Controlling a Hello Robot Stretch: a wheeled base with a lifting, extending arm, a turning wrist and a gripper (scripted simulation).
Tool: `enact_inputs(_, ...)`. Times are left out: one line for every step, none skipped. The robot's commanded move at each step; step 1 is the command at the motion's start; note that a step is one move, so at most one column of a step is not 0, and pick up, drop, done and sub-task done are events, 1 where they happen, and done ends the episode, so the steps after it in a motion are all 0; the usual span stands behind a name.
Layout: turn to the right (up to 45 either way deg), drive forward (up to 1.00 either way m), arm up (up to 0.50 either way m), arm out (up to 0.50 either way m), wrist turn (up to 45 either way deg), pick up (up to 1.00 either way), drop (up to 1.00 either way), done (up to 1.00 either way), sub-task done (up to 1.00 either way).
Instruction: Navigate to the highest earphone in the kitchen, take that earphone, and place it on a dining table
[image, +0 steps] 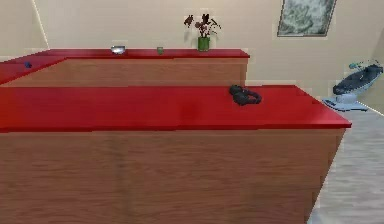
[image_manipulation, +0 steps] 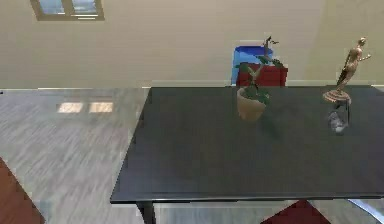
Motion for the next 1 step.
enact_inputs(0.0, 0.45, 0.00, 0.00, 0.0, 0.00, 0.00, 0.00, 0.00)
